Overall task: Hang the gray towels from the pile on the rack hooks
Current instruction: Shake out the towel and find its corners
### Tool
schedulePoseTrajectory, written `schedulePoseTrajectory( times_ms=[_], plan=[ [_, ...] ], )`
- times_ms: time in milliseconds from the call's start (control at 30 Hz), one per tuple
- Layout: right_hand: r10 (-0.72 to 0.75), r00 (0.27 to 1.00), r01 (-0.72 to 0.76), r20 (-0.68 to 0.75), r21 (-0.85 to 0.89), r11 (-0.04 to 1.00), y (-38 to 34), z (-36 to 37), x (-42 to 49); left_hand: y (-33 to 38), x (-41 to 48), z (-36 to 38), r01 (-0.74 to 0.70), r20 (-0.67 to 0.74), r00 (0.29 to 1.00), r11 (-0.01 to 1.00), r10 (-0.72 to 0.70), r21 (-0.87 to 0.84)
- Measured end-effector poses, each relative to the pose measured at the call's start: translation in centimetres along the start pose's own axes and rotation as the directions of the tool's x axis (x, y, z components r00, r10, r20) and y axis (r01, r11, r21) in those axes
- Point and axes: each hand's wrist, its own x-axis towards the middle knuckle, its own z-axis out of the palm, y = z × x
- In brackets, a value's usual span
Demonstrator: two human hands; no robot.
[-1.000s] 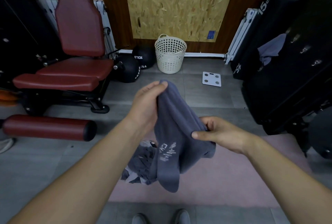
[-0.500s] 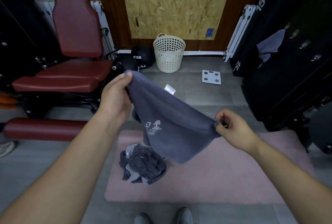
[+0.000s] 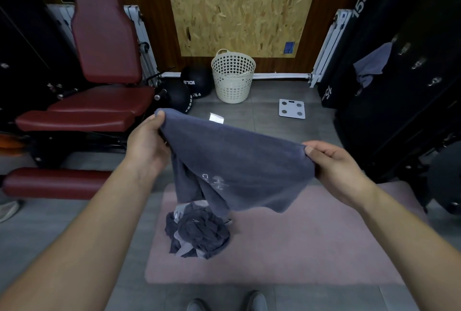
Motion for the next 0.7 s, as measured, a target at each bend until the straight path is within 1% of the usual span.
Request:
schedulePoseTrajectory(
  times_ms=[33, 67, 100, 133, 200, 233, 300, 367, 433, 500, 533, 600, 633, 667, 700],
  plan=[
    [0.02, 0.999, -0.019, 0.029, -0.015, 1.0, -0.3, -0.1, -0.1, 0.2, 0.2, -0.3, 0.001, -0.018, 1.0, 1.0, -0.001, -0.001],
    [0.031, 0.998, -0.026, 0.06, -0.083, 0.996, -0.5, -0.4, -0.2, 0.4, 0.3, -0.5, 0.0, -0.035, 0.999, 1.0, -0.001, -0.005],
    [0.043, 0.994, -0.023, 0.098, -0.199, 0.98, -0.6, -0.7, -0.3, 0.7, 0.5, -0.7, -0.002, -0.047, 0.999, 1.0, 0.002, -0.003],
    [0.064, 0.988, -0.011, 0.142, -0.346, 0.938, -0.5, -1.1, -0.4, 0.9, 0.6, -0.8, -0.009, -0.055, 0.998, 1.0, 0.009, 0.003],
    [0.143, 0.963, 0.034, 0.227, -0.631, 0.775, -0.2, -1.8, -0.4, 1.0, 0.5, -0.7, -0.034, -0.063, 0.997, 0.999, 0.036, 0.029],
    [0.2, 0.949, 0.043, 0.244, -0.729, 0.684, 0.1, -2.1, -0.4, 0.8, 0.5, -0.5, -0.044, -0.06, 0.997, 0.998, 0.047, 0.053],
    [0.306, 0.924, 0.037, 0.23, -0.849, 0.528, 1.0, -2.6, -0.5, 0.3, 0.3, -0.1, -0.059, -0.036, 0.997, 0.992, 0.064, 0.114],
    [0.377, 0.908, 0.051, 0.181, -0.943, 0.33, 1.9, -3.3, -0.5, -0.4, 0.1, 0.0, -0.082, 0.005, 0.997, 0.978, 0.082, 0.193],
    [0.417, 0.9, 0.08, 0.123, -0.99, 0.118, 2.5, -3.8, -0.4, -1.1, -0.1, -0.3, -0.103, 0.03, 0.995, 0.963, 0.099, 0.248],
    [0.428, 0.899, 0.108, 0.093, -0.994, -0.01, 2.5, -4.2, -0.4, -1.6, -0.1, -0.7, -0.12, 0.016, 0.993, 0.954, 0.12, 0.276],
    [0.41, 0.908, 0.133, 0.092, -0.988, -0.073, 2.3, -4.4, -0.6, -1.8, -0.1, -0.9, -0.124, 0.001, 0.992, 0.948, 0.129, 0.292],
    [0.333, 0.93, 0.231, 0.154, -0.951, -0.205, 1.9, -4.9, -0.6, -2.0, 0.0, -1.4, -0.129, -0.032, 0.988, 0.936, 0.148, 0.329],
    [0.294, 0.936, 0.272, 0.193, -0.927, -0.258, 1.8, -5.1, -0.7, -2.2, 0.2, -1.7, -0.128, -0.058, 0.986, 0.931, 0.157, 0.341],
    [0.248, 0.942, 0.294, 0.228, -0.915, -0.277, 1.8, -5.3, -0.7, -2.3, 0.3, -2.1, -0.123, -0.089, 0.983, 0.931, 0.162, 0.343],
    [0.203, 0.947, 0.298, 0.25, -0.92, -0.255, 1.9, -5.5, -0.6, -2.3, 0.5, -2.5, -0.112, -0.118, 0.98, 0.935, 0.16, 0.337]
  ],
)
